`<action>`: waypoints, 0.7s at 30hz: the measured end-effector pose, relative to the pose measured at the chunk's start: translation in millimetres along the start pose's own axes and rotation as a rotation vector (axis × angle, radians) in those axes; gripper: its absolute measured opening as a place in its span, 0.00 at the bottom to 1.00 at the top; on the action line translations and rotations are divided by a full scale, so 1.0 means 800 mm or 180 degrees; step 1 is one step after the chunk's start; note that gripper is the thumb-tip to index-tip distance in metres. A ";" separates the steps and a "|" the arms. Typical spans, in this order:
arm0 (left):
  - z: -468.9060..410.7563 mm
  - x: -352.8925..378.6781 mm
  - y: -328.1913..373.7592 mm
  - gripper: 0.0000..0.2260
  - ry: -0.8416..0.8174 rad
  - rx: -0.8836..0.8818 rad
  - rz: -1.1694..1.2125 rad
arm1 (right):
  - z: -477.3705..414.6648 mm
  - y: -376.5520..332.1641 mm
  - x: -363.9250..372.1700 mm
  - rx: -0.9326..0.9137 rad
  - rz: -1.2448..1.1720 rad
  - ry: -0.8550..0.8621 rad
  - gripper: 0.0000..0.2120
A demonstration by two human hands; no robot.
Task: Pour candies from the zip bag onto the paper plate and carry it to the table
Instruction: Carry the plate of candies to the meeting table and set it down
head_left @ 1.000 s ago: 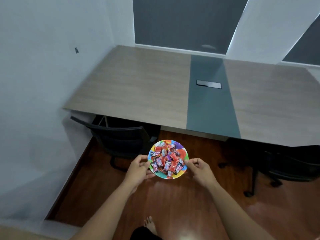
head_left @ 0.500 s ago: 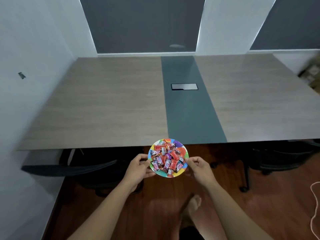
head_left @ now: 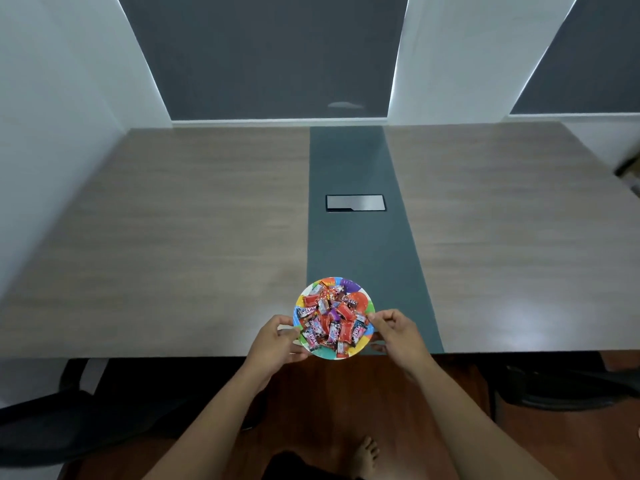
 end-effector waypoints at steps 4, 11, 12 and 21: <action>-0.039 0.037 0.032 0.07 0.0029 0.0023 -0.0055 | -0.058 -0.017 -0.031 0.0006 0.0040 0.0027 0.13; -0.116 0.070 0.076 0.06 0.0056 -0.0056 -0.0199 | -0.146 -0.033 -0.053 0.0115 -0.0014 0.0055 0.14; -0.128 0.074 0.086 0.06 0.0048 -0.0051 -0.0243 | -0.158 -0.038 -0.055 0.0131 -0.0013 0.0071 0.15; -0.254 0.094 0.165 0.06 0.0013 0.0039 -0.0487 | -0.266 -0.083 -0.064 0.0308 -0.0028 0.0191 0.14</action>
Point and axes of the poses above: each hand's wrist, its own z-axis away from the middle knuckle, its own x-axis out of the palm, y = z × x, the point moved 10 cm from there along -z, towards the middle knuckle, and after that the axes turned 5 degrees about z, right-handed, at the moved point
